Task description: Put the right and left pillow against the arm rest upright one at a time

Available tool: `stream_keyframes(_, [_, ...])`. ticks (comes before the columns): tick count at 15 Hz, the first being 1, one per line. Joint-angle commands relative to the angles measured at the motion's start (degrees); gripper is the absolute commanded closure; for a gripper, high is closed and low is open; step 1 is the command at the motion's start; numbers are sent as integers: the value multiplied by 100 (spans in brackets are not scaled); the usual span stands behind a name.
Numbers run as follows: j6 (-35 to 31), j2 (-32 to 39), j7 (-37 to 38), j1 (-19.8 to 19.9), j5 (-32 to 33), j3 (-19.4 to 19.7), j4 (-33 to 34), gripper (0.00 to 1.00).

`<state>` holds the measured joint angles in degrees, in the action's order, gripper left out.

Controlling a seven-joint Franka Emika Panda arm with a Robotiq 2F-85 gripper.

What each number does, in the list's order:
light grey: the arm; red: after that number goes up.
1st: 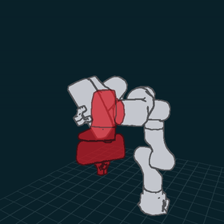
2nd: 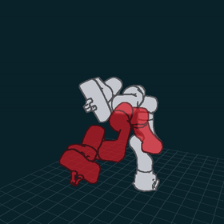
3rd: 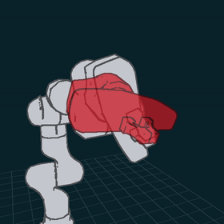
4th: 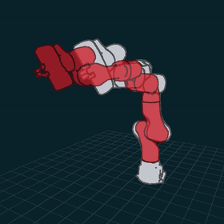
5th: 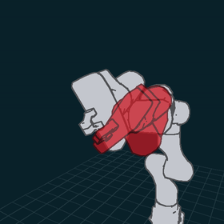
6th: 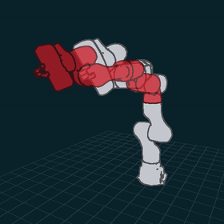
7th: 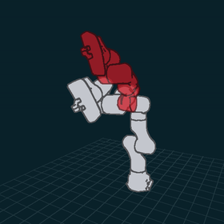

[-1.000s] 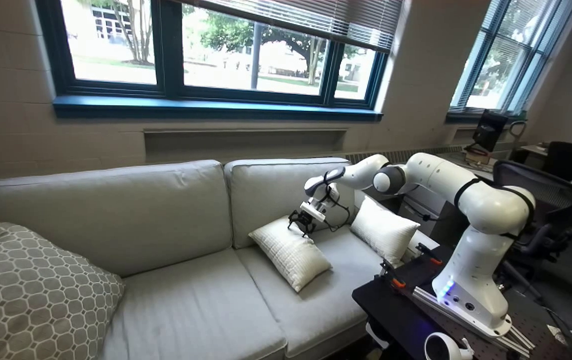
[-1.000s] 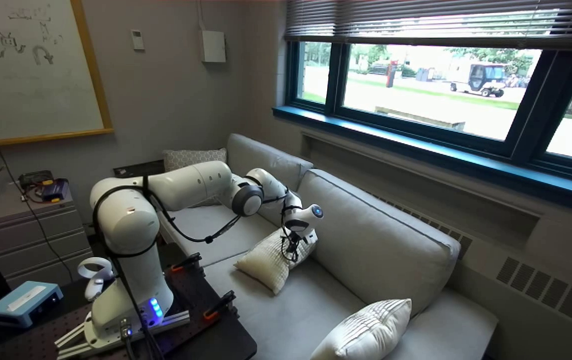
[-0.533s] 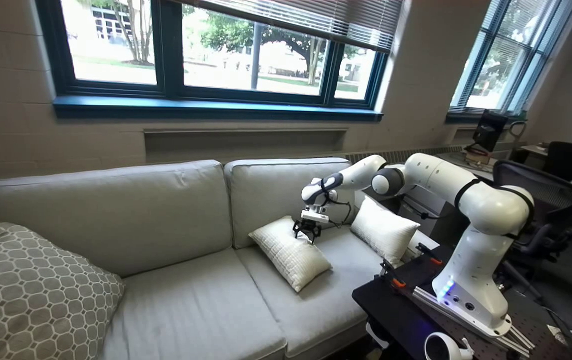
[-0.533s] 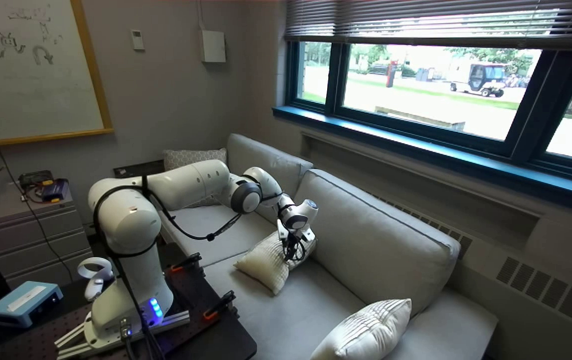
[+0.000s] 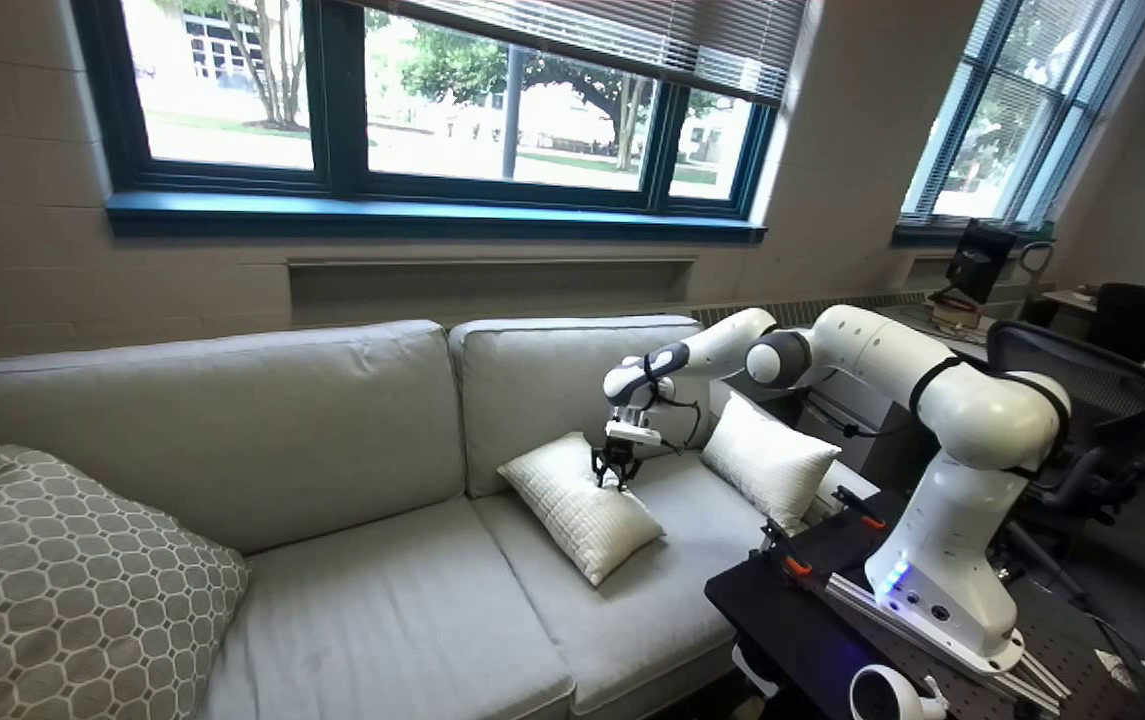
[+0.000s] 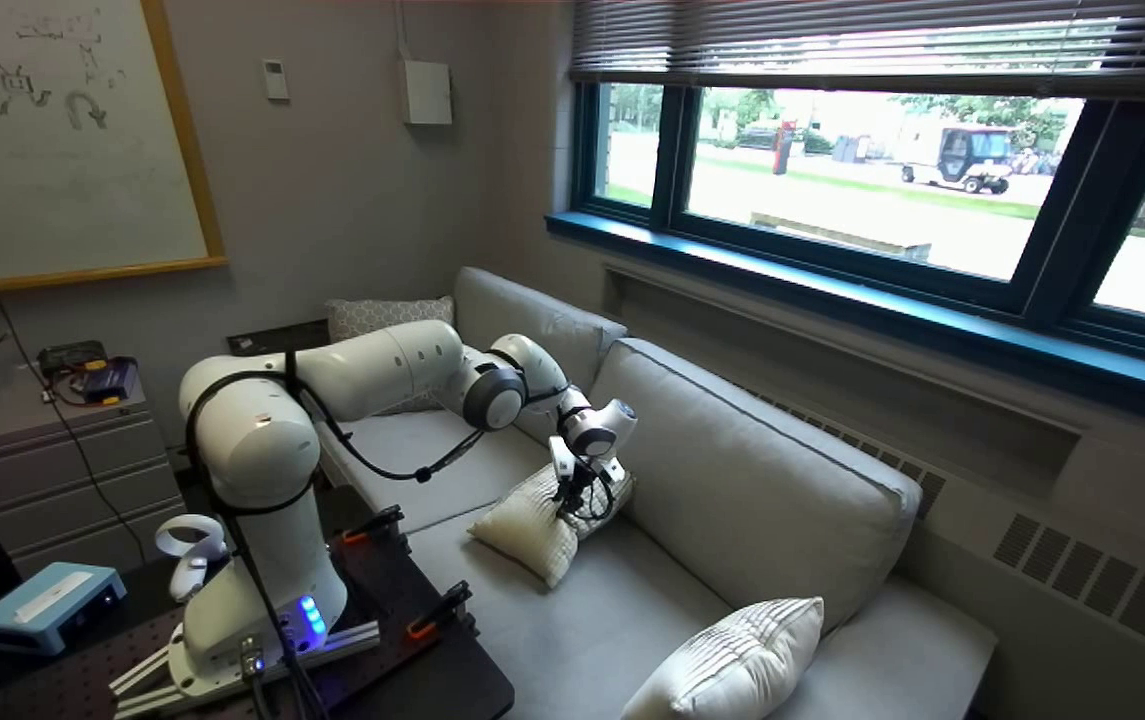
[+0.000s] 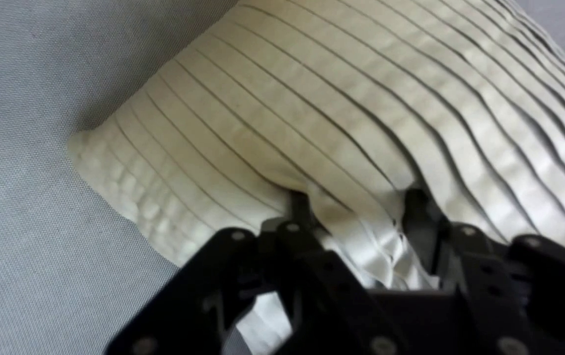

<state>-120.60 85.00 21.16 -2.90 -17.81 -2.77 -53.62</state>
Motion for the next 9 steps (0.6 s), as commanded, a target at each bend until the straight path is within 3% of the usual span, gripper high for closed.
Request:
stream_keyframes(1, [211, 0, -303, 227, -47, -278, 13, 79])
stream_keyframes(3, [216, 0, -393, 301, -85, -343, -5, 94])
stream_keyframes(5, [217, 1, -455, 357, -112, -384, -18, 99])
stream_keyframes(9, [206, 1, -483, 421, -162, -438, 2, 97])
